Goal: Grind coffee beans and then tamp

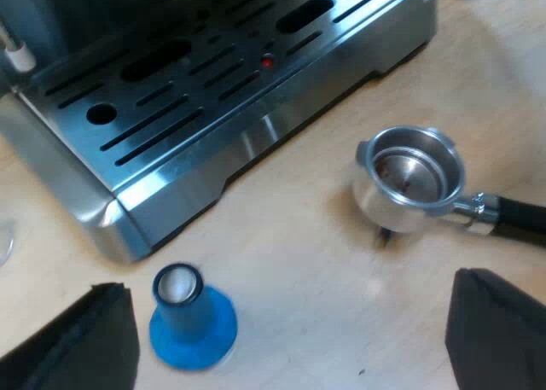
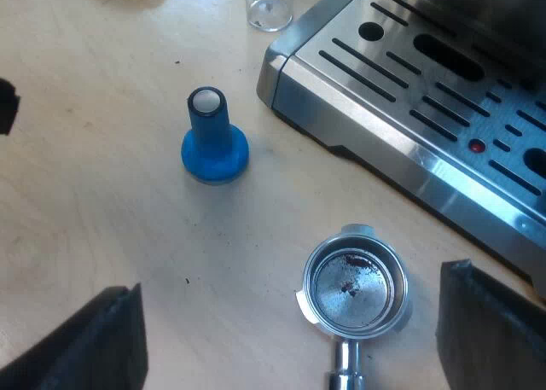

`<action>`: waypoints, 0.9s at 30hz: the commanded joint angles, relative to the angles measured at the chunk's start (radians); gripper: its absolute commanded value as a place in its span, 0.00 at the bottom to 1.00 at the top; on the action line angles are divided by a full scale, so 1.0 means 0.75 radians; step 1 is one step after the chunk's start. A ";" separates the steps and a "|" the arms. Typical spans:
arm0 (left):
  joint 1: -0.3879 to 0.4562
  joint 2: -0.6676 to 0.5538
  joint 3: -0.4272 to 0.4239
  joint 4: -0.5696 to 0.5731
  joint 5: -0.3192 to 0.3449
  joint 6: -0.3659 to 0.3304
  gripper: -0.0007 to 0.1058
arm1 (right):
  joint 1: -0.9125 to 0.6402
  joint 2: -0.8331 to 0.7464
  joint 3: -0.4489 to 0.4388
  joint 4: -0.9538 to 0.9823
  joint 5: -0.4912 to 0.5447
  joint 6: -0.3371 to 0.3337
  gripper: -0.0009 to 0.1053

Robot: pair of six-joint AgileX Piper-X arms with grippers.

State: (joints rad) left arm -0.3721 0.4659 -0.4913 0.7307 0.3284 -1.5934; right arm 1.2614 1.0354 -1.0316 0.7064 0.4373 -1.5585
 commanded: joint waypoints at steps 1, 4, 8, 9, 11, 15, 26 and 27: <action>-0.001 0.047 -0.002 -0.023 -0.038 -0.009 0.75 | -0.003 -0.010 -0.010 -0.008 0.002 -0.022 0.69; -0.001 0.106 0.002 -0.068 -0.056 -0.019 0.75 | -0.003 -0.010 0.002 -0.011 -0.018 -0.020 0.68; -0.001 0.137 0.049 -0.193 -0.056 -0.057 0.75 | -0.003 -0.010 0.064 -0.104 -0.010 0.006 0.68; -0.001 0.137 0.076 -0.243 -0.056 -0.081 0.75 | 0.000 -0.010 0.096 -0.162 -0.009 0.015 0.68; -0.001 0.137 0.113 -0.295 -0.056 -0.112 0.75 | 0.000 -0.010 0.161 -0.275 0.011 0.023 0.68; -0.001 0.137 0.154 -0.324 -0.074 -0.114 0.75 | 0.000 -0.010 0.230 -0.359 0.016 0.058 0.68; -0.001 0.137 0.196 -0.381 -0.121 -0.114 0.75 | 0.000 -0.090 0.392 -0.484 0.081 0.137 0.68; -0.001 0.137 0.212 -0.409 -0.125 -0.114 0.75 | 0.000 -0.104 0.409 -0.486 0.081 0.137 0.68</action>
State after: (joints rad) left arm -0.3721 0.5726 -0.3366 0.4459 0.2519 -1.6682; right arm 1.2614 0.9658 -0.7228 0.3464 0.4900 -1.4517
